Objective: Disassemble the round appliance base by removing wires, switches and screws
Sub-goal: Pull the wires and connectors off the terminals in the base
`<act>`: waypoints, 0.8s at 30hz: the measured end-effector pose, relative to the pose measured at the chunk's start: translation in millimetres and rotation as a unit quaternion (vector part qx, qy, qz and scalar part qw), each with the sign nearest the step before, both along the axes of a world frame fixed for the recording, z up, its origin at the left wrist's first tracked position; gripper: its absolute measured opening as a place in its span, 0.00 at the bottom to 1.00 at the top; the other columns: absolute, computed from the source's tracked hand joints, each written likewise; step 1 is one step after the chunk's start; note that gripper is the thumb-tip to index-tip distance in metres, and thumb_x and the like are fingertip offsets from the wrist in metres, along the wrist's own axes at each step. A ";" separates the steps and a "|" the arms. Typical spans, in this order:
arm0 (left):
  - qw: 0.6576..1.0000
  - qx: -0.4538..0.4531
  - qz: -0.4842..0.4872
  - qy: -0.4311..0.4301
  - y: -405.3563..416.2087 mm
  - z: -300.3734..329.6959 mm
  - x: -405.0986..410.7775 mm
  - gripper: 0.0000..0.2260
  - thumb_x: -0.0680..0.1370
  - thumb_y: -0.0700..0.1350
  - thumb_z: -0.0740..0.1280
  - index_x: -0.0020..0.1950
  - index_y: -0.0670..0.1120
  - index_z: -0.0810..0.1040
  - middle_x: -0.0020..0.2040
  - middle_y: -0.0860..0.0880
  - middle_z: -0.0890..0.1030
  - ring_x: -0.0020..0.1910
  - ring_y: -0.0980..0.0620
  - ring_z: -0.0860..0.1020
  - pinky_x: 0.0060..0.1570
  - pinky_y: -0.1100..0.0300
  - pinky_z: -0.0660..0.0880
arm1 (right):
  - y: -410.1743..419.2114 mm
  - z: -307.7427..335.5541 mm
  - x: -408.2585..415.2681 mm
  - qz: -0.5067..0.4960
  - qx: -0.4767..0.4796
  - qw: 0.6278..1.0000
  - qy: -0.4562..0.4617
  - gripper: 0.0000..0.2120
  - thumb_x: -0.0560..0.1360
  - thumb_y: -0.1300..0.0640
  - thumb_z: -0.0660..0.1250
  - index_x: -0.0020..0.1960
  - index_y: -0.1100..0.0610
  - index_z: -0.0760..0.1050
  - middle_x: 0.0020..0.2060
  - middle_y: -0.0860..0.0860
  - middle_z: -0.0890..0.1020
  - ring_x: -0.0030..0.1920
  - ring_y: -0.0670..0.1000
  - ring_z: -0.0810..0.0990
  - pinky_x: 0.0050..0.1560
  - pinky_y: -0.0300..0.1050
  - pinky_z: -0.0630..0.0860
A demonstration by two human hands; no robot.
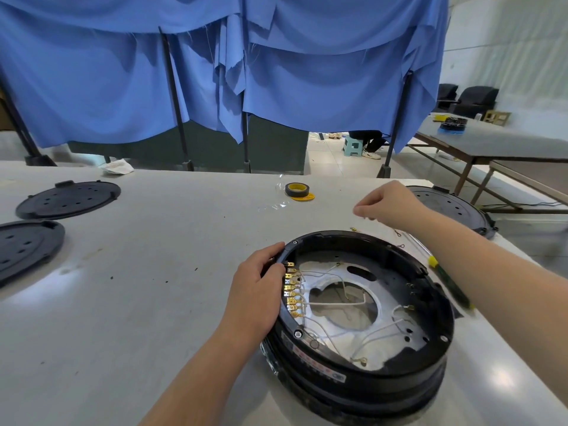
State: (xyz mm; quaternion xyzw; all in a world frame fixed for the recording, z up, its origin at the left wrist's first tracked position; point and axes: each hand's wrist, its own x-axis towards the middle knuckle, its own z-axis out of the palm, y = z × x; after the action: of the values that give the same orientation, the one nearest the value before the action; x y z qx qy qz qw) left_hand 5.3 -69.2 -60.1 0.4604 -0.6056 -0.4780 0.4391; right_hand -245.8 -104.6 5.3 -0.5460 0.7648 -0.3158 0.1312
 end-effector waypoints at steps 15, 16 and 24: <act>1.000 -0.008 0.006 0.010 -2.0 -4.5 -0.8 0.17 0.78 0.37 0.60 0.61 0.54 0.78 0.55 0.60 0.80 0.55 0.61 0.77 0.54 0.66 0.72 | -57.0 -36.9 -23.1 0.028 0.124 0.989 0.073 0.08 0.74 0.58 0.70 0.48 0.63 0.83 0.32 0.49 0.79 0.34 0.48 0.75 0.42 0.43 0.71; 1.000 -0.008 0.005 0.010 -2.0 -4.4 -0.9 0.17 0.78 0.37 0.60 0.61 0.54 0.78 0.55 0.60 0.80 0.55 0.62 0.77 0.54 0.66 0.72 | -58.3 -38.4 -23.8 0.028 0.123 0.990 0.068 0.09 0.75 0.57 0.69 0.49 0.63 0.83 0.34 0.49 0.79 0.36 0.48 0.75 0.43 0.44 0.72; 1.000 -0.007 0.007 0.010 -1.6 -3.6 -0.5 0.17 0.77 0.36 0.61 0.61 0.53 0.79 0.56 0.56 0.81 0.56 0.58 0.78 0.55 0.63 0.73 | -42.3 -21.9 -5.7 0.060 0.020 0.997 0.032 0.08 0.76 0.60 0.67 0.53 0.59 0.82 0.42 0.49 0.82 0.40 0.45 0.76 0.43 0.39 0.70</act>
State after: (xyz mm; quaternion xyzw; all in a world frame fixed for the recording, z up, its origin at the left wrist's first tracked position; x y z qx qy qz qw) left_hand 4.8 -70.8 -63.8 0.4570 -0.6011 -0.4755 0.4514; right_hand -251.5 -146.9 -16.6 -0.5982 0.7404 -0.2744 0.1366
